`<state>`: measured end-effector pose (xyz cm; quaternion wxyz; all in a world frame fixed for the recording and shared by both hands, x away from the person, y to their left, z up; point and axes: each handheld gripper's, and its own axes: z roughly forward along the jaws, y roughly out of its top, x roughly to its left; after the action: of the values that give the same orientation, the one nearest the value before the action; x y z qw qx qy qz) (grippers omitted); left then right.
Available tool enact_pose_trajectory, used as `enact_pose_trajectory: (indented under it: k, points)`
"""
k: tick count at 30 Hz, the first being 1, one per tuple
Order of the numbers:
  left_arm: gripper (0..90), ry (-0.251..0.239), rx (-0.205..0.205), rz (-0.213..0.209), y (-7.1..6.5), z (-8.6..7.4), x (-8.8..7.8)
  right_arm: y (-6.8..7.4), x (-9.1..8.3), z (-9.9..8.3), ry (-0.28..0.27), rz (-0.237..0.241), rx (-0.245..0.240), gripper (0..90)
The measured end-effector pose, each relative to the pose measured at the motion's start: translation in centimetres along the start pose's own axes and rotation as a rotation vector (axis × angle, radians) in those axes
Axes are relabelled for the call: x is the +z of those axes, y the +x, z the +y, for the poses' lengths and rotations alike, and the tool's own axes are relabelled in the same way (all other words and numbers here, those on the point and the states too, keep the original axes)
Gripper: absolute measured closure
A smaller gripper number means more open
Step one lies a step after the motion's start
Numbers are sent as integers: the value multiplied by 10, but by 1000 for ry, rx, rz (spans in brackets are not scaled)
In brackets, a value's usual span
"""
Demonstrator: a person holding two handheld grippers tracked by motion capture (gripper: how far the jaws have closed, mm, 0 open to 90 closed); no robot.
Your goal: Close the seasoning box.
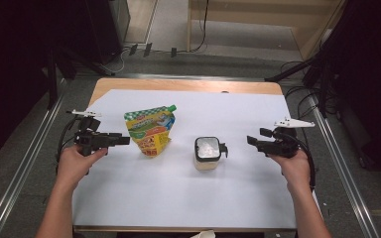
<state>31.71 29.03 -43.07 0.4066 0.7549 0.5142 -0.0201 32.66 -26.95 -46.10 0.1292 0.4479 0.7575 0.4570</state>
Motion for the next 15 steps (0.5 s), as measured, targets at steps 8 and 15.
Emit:
enact_pose_trajectory:
  k: [8, 15]
  points:
    - [443, -5, -11, 20, 6, -1, 0, -8, 4, -6, 17, -31, 15, 318]
    - [440, -14, -2, 48, 8, -2, 3, -10, 11, -10, 37, -56, -1, 297]
